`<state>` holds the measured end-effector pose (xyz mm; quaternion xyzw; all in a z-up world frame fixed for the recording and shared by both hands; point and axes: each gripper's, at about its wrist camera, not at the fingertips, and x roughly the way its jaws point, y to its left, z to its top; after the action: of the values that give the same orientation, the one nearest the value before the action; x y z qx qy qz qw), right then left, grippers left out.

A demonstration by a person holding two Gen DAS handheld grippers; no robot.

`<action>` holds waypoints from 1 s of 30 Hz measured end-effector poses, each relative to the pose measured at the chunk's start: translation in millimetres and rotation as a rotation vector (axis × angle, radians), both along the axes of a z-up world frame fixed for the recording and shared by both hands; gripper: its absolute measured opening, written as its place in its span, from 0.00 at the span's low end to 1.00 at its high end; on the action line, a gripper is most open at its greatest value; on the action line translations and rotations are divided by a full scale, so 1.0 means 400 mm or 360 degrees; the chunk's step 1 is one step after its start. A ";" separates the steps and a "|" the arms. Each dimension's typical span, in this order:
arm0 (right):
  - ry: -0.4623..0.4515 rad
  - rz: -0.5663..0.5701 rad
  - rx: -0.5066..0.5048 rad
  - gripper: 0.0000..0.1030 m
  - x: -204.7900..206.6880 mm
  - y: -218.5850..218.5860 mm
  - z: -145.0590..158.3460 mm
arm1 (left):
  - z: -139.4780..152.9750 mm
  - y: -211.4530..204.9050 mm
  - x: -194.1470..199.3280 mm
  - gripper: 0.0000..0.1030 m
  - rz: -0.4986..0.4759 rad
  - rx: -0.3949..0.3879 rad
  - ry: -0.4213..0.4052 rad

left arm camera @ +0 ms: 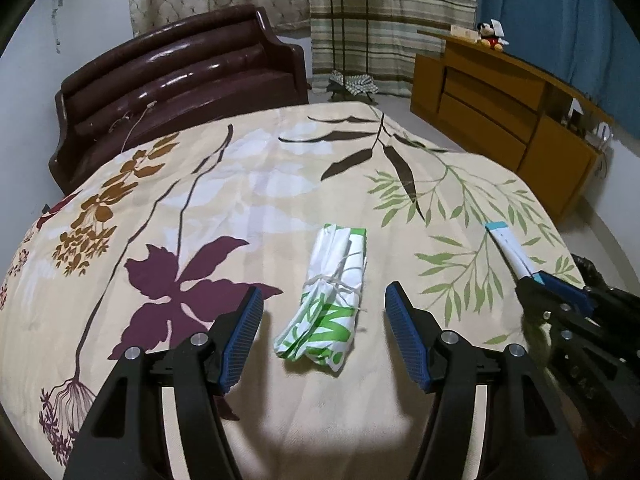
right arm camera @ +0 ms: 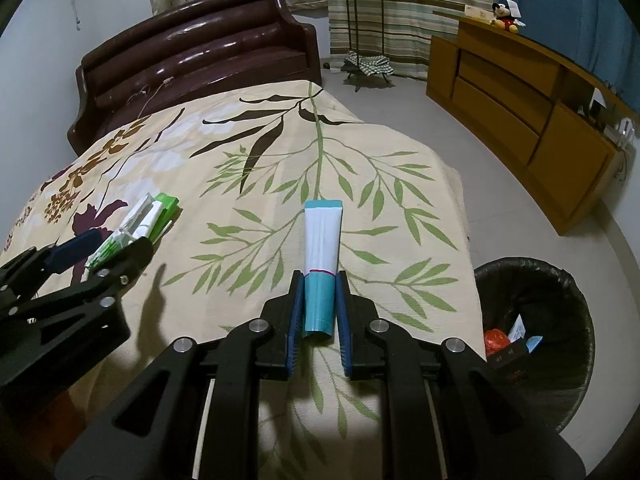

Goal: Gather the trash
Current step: 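Close the left tool on the green-and-white packet tied with string, then carry the tube and green packet over the black bin and open both tools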

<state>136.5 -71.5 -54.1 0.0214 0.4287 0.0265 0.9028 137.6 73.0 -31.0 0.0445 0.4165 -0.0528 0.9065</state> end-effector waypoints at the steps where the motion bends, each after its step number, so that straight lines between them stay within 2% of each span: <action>1: 0.0000 0.0000 0.0000 0.15 0.000 0.000 0.000 | -0.002 0.000 0.002 0.60 -0.0002 -0.0006 0.0008; 11: -0.0001 -0.0003 -0.0007 0.15 0.000 -0.001 0.000 | -0.017 -0.001 0.007 0.31 -0.0036 -0.0018 0.0053; 30: -0.0023 -0.0022 -0.0016 0.15 -0.030 -0.002 0.011 | -0.007 -0.006 -0.035 0.29 -0.0070 -0.0035 0.0016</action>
<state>124.5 -72.4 -49.6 0.0197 0.4221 0.0183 0.9061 123.7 70.7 -33.6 0.0435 0.4193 -0.0773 0.9035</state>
